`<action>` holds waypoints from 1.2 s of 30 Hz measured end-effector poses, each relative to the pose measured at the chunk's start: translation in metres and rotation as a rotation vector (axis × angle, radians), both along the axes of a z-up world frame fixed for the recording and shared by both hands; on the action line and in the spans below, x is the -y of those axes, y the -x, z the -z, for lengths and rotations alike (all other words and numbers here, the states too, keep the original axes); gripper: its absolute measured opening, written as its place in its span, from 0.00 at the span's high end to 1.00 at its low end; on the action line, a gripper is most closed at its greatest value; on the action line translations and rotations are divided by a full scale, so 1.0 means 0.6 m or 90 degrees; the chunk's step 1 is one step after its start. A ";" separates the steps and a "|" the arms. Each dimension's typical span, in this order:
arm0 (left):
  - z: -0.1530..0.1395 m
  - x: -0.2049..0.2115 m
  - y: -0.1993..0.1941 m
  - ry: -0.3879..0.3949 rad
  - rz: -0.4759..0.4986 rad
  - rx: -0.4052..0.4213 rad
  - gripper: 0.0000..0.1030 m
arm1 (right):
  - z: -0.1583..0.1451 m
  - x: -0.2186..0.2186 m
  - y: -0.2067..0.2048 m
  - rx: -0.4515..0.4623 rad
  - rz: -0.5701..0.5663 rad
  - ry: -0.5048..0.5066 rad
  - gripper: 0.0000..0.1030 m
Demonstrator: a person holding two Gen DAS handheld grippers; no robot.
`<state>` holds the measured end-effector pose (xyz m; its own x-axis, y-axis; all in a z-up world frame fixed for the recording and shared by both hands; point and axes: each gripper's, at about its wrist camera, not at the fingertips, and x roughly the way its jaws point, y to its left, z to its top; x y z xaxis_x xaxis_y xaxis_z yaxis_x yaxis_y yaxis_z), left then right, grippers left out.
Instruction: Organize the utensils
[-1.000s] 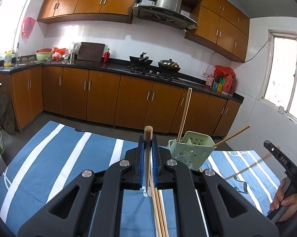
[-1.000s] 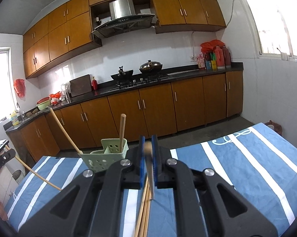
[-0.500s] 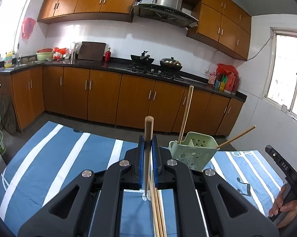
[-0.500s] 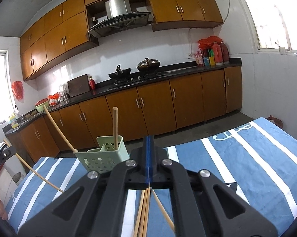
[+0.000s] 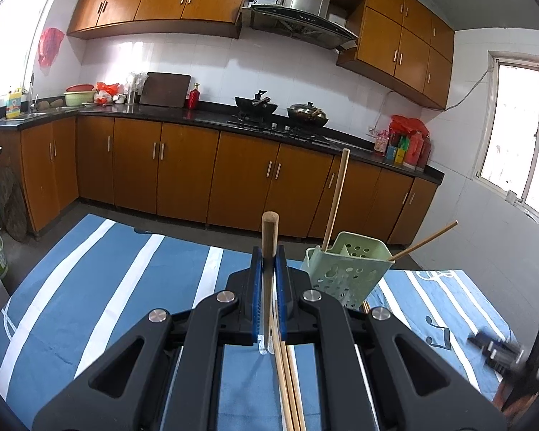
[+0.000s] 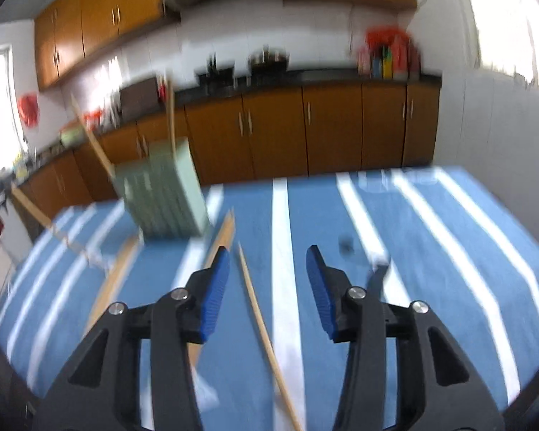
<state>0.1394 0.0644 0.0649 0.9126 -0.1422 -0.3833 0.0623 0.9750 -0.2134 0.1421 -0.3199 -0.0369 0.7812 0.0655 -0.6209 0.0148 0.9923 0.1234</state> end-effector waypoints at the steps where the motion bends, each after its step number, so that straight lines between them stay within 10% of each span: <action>1: 0.001 0.000 0.004 0.001 0.001 0.000 0.93 | 0.015 0.000 0.009 -0.020 -0.007 0.008 0.66; 11: 0.003 -0.004 0.013 -0.003 0.002 -0.008 0.93 | 0.137 -0.013 0.094 -0.140 -0.031 0.058 0.75; 15: 0.006 -0.002 0.014 -0.005 0.002 -0.013 0.93 | 0.139 -0.009 0.107 -0.129 -0.025 0.058 0.90; 27: 0.029 -0.018 0.012 -0.007 -0.003 -0.042 0.93 | 0.139 -0.012 0.087 -0.111 -0.013 0.051 0.93; 36: 0.148 -0.041 0.024 -0.053 0.019 -0.168 0.93 | 0.135 -0.017 0.056 -0.105 -0.008 0.034 0.93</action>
<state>0.1252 0.0889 -0.0238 0.7757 -0.1262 -0.6184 0.0444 0.9883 -0.1459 0.1086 -0.3098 -0.1178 0.6681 0.0383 -0.7431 0.0183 0.9975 0.0679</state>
